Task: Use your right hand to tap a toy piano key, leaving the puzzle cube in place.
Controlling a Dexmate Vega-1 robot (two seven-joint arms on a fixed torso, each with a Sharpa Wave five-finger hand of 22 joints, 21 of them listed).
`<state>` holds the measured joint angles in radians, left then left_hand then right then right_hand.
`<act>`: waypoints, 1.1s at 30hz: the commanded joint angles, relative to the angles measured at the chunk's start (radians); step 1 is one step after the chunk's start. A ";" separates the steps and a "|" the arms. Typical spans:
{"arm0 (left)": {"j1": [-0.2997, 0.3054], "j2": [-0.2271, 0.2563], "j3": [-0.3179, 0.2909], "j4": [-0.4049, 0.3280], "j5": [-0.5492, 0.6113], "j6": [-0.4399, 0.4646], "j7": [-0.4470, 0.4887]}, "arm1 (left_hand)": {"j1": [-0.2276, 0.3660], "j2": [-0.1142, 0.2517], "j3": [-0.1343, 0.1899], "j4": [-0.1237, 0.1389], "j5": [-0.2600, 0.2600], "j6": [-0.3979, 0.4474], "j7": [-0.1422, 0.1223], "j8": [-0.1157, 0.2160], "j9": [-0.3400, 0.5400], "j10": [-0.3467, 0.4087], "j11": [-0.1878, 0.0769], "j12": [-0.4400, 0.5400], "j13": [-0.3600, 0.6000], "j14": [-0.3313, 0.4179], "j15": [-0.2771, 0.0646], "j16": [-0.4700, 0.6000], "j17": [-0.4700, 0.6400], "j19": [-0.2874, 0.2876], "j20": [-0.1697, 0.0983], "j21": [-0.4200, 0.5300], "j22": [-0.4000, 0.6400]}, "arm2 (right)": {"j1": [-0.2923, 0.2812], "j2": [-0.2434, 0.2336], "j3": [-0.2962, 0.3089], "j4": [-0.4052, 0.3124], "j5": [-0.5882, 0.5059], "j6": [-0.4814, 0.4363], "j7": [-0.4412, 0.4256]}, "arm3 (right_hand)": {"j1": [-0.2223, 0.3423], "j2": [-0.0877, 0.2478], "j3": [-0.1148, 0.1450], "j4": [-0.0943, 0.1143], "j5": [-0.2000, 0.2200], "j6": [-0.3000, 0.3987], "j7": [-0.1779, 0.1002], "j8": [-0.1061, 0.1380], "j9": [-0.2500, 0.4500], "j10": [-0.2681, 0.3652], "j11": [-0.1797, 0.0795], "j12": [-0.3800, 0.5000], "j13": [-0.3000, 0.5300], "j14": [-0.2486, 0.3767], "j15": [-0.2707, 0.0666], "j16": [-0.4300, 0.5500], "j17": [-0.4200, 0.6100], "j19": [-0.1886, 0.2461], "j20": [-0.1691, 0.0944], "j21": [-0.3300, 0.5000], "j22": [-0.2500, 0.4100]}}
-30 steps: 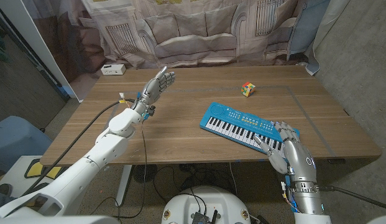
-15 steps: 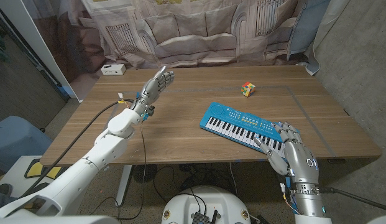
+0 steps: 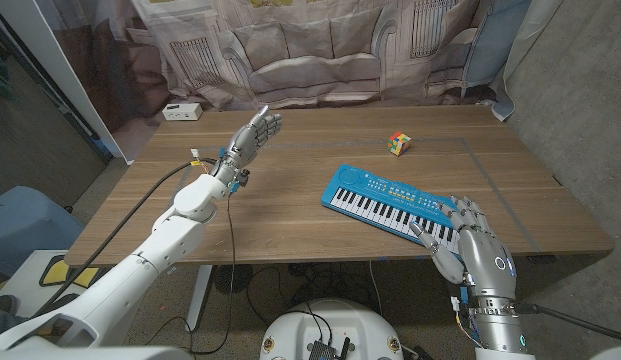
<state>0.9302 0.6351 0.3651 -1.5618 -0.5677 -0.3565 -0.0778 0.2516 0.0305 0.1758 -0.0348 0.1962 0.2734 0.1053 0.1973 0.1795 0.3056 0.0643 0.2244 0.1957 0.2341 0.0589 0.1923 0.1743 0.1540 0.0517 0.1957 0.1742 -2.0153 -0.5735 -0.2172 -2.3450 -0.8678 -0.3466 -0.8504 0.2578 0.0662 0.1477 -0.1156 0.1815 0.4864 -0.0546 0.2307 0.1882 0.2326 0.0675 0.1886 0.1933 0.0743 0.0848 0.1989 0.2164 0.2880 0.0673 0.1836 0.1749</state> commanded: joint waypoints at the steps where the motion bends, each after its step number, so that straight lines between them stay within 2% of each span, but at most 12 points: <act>1: -0.008 0.000 0.007 -0.009 0.011 0.016 0.006 | -0.002 0.006 0.001 -0.003 -0.003 0.009 -0.002 -0.004 0.001 0.008 -0.005 -0.005 0.002 0.009 -0.001 -0.002 0.005 0.003 0.008 0.001 0.003 | -0.003 -0.035 -0.018 -0.048 -0.015 -0.100 0.053 | -0.009 -0.001 -0.001 0.003 0.002 0.037 -0.012 0.008 0.005 -0.034 -0.010 -0.006 0.005 -0.046 0.008 -0.013 0.001 -0.043 0.007 -0.010 0.001; 6: -0.012 -0.002 0.011 -0.007 0.017 0.022 0.009 | -0.003 0.006 0.000 -0.004 -0.003 0.011 0.000 -0.004 0.001 0.010 -0.006 -0.005 0.002 0.010 -0.001 -0.002 0.005 0.002 0.008 0.001 0.003 | 0.008 -0.044 -0.027 -0.056 -0.013 -0.134 0.086 | -0.013 0.004 -0.001 0.005 0.001 0.087 -0.019 0.016 0.004 -0.073 -0.019 -0.008 0.005 -0.103 0.002 -0.020 0.001 -0.102 0.006 -0.013 0.002; 11: -0.017 -0.003 0.013 -0.001 0.017 0.025 0.007 | -0.003 0.006 0.000 -0.004 -0.003 0.012 0.001 -0.004 0.001 0.009 -0.005 -0.005 0.002 0.010 -0.002 -0.002 0.005 0.002 0.008 0.001 0.003 | 0.026 -0.052 -0.042 -0.067 -0.019 -0.180 0.127 | -0.017 0.013 0.002 0.006 0.001 0.124 -0.016 0.014 0.003 -0.128 -0.027 -0.011 0.005 -0.172 -0.017 -0.022 -0.001 -0.178 -0.015 -0.014 0.002; 20: -0.025 0.000 0.011 0.007 0.018 0.024 0.003 | -0.003 0.006 0.000 -0.005 -0.003 0.018 0.003 -0.003 0.001 0.012 -0.007 -0.005 0.002 0.012 -0.002 -0.002 0.005 0.002 0.008 0.000 0.003 | 0.062 -0.061 -0.076 -0.072 -0.024 -0.235 0.162 | -0.020 0.017 0.003 0.006 0.001 0.132 -0.009 0.006 0.003 -0.169 -0.032 -0.013 0.005 -0.222 -0.021 -0.022 -0.001 -0.237 -0.018 -0.015 0.002; 23: -0.030 0.000 0.012 0.011 0.019 0.025 -0.001 | -0.003 0.007 0.000 -0.005 -0.003 0.020 0.002 -0.002 0.001 0.012 -0.008 -0.005 0.002 0.013 -0.002 -0.002 0.005 0.002 0.009 0.000 0.003 | 0.084 -0.056 -0.106 -0.075 -0.053 -0.293 0.191 | -0.023 0.019 0.003 0.006 0.001 0.123 -0.004 -0.006 0.003 -0.209 -0.032 -0.014 0.004 -0.263 -0.033 -0.022 -0.001 -0.279 -0.023 -0.013 0.003; 25: -0.034 -0.001 0.013 0.017 0.018 0.024 -0.004 | -0.004 0.007 -0.001 -0.006 -0.003 0.020 0.001 -0.002 0.001 0.013 -0.011 -0.005 0.002 0.013 -0.003 -0.002 0.005 0.002 0.009 0.000 0.003 | 0.091 -0.059 -0.117 -0.076 -0.056 -0.310 0.200 | -0.026 0.020 0.003 0.007 0.000 0.122 -0.005 -0.010 0.003 -0.227 -0.039 -0.013 0.004 -0.283 -0.034 -0.020 -0.001 -0.307 -0.015 -0.014 0.003; 29: -0.042 -0.006 0.016 0.030 0.014 0.021 -0.013 | -0.004 0.007 -0.001 -0.006 -0.003 0.022 0.001 -0.002 0.001 0.015 -0.012 -0.005 0.002 0.014 -0.003 -0.002 0.005 0.002 0.010 0.000 0.003 | 0.099 -0.068 -0.130 -0.081 -0.054 -0.330 0.207 | -0.030 0.023 0.003 0.009 0.000 0.126 -0.008 -0.015 0.003 -0.252 -0.052 -0.012 0.004 -0.313 -0.040 -0.019 -0.001 -0.341 -0.016 -0.012 0.003; 33: -0.045 -0.007 0.020 0.032 0.015 0.024 -0.016 | -0.004 0.007 -0.001 -0.006 -0.003 0.024 0.000 -0.002 0.001 0.016 -0.012 -0.004 0.002 0.015 -0.005 -0.002 0.005 0.001 0.009 0.000 0.003 | 0.103 -0.079 -0.136 -0.084 -0.045 -0.338 0.206 | -0.034 0.026 0.004 0.009 0.000 0.129 -0.001 -0.019 0.003 -0.290 -0.065 -0.013 0.003 -0.361 -0.045 -0.023 -0.001 -0.385 -0.030 -0.012 0.004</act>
<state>0.8979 0.6325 0.3786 -1.5452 -0.5503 -0.3330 -0.0807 0.2516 0.0304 0.1725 -0.0378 0.1962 0.2879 0.1016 0.1973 0.1774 0.3165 0.0535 0.2243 0.1957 0.2394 0.0535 0.1923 0.1743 0.1540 0.0517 0.1957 0.1743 -1.9393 -0.6342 -0.3171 -2.4185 -0.9105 -0.6221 -0.6732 0.2331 0.0911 0.1513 -0.1122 0.1815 0.6091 -0.0606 0.2160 0.1882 -0.0368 0.0088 0.1807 0.1930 -0.1721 0.0479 0.1773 0.2137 -0.0673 0.0415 0.1693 0.1747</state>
